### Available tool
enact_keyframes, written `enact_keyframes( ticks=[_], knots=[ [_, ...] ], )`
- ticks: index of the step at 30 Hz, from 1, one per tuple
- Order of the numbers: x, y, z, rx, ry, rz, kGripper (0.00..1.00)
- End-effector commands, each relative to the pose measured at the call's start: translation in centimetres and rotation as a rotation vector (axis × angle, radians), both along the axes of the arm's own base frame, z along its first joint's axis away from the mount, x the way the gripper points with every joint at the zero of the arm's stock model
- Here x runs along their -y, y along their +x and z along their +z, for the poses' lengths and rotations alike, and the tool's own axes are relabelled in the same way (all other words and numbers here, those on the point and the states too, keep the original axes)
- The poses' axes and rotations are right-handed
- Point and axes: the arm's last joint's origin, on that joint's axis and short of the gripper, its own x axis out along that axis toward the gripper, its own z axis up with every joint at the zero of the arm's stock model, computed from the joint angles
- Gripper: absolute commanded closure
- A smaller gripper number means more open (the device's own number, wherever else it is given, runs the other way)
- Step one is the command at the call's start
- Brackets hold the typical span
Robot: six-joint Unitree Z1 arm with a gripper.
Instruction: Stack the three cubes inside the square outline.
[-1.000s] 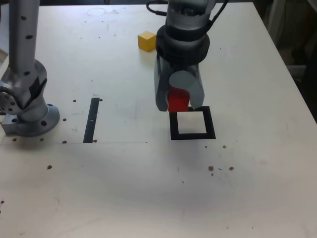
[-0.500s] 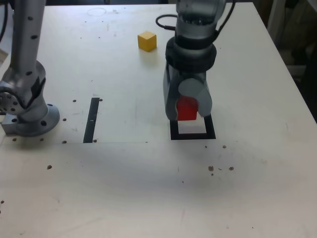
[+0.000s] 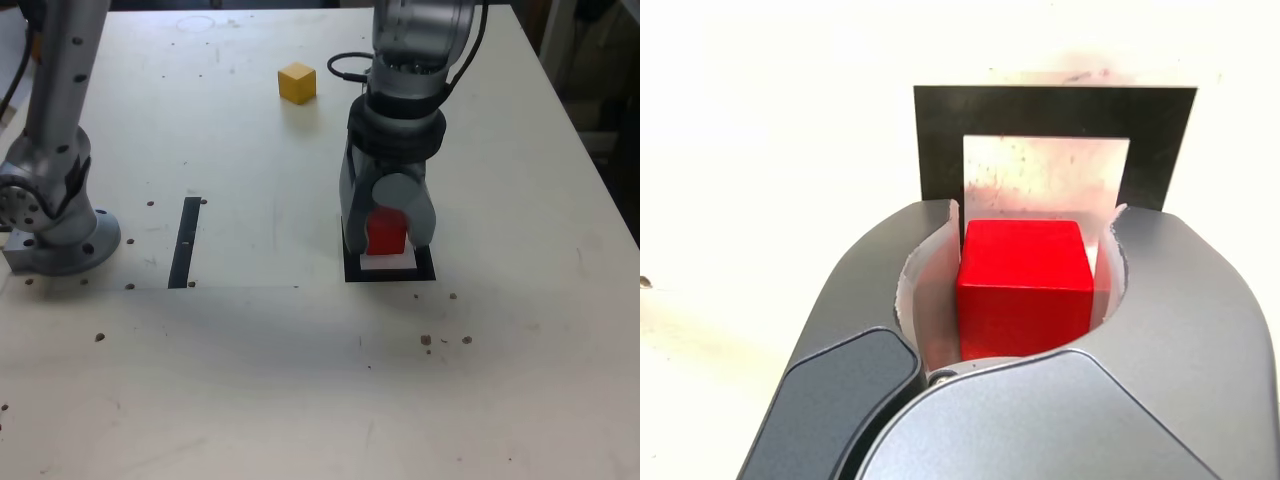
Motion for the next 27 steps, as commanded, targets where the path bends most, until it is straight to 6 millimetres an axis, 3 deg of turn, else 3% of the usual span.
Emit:
enact_keyframes(
  ticks=[1,9,12,18,22,27],
  knots=[
    [-0.3,0.3,-0.6,-0.007,-0.005,0.001,0.76],
    [-1.0,0.2,-1.3,-0.03,-0.014,0.012,0.65],
    [-1.0,0.1,-1.5,-0.037,-0.021,0.01,0.53],
    [-0.9,-0.1,-1.6,-0.04,-0.039,0.001,0.18],
    [-0.9,-0.3,-1.5,-0.042,-0.044,0.002,0.07],
    [-0.9,-0.5,-1.0,-0.042,-0.052,-0.006,0.01]
  ],
)
